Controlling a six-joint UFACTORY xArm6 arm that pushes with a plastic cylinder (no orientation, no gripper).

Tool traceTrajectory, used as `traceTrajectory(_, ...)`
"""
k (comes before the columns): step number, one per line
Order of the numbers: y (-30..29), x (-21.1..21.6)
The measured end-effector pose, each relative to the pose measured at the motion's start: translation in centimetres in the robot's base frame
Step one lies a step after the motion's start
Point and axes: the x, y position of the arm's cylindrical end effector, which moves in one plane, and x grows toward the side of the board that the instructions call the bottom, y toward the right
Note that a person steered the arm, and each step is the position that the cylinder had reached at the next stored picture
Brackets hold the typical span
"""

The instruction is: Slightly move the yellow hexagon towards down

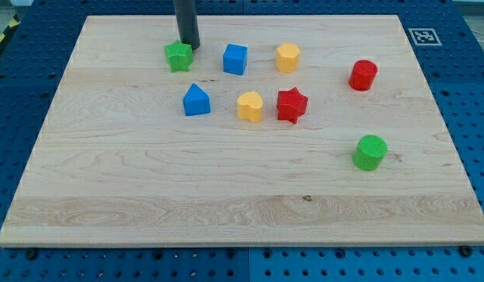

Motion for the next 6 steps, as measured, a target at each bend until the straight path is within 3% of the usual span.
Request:
traceTrajectory(2,0.2,-0.2)
traceTrajectory(3,0.5,-2.6)
traceTrajectory(6,6.7,-3.4)
